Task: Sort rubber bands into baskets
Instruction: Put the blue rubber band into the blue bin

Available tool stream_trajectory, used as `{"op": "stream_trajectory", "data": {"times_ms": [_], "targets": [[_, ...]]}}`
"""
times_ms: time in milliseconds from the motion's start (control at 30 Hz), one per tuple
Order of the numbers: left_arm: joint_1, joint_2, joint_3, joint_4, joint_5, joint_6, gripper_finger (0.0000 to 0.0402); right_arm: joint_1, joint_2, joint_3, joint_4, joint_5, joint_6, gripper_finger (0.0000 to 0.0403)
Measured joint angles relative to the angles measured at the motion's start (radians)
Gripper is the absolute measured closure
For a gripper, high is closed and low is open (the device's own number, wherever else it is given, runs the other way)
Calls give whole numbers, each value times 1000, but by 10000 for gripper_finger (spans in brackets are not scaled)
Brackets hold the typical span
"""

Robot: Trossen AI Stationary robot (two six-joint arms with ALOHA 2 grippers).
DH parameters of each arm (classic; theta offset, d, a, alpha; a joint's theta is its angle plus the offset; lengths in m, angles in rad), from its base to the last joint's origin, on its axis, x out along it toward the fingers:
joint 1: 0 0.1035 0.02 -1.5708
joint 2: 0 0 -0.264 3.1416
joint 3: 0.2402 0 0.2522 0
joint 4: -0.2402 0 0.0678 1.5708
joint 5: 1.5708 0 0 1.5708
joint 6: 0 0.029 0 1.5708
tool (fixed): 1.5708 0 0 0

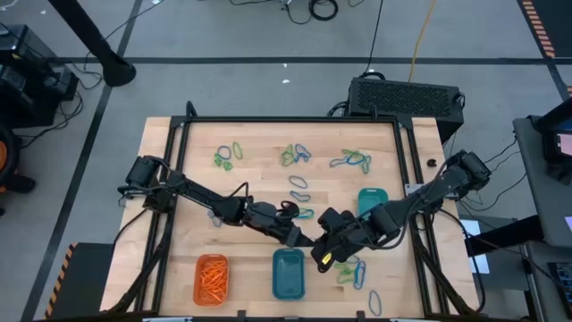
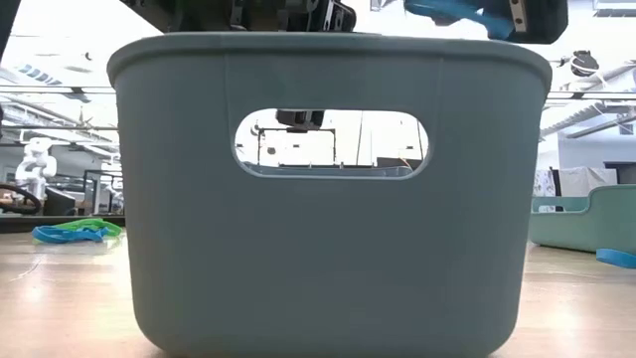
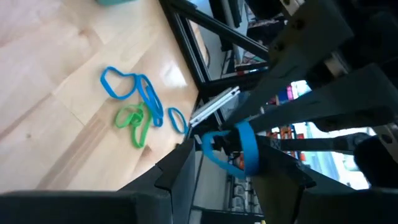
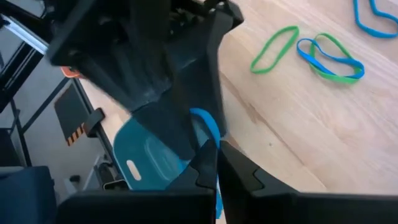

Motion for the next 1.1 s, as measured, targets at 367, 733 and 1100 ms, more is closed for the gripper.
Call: {"op": "stream_trajectory", "data": {"times_ms": [367, 733, 1100], "targets": [[0, 0, 0, 3, -12, 88, 337, 1, 0, 0, -5, 0, -14, 402], [-16, 0, 0, -1, -15, 144, 398, -4, 0, 0, -5, -53, -88, 383], [-37, 0, 0, -33, 61, 173, 400, -3, -1, 0, -2, -117, -90, 302]]}}
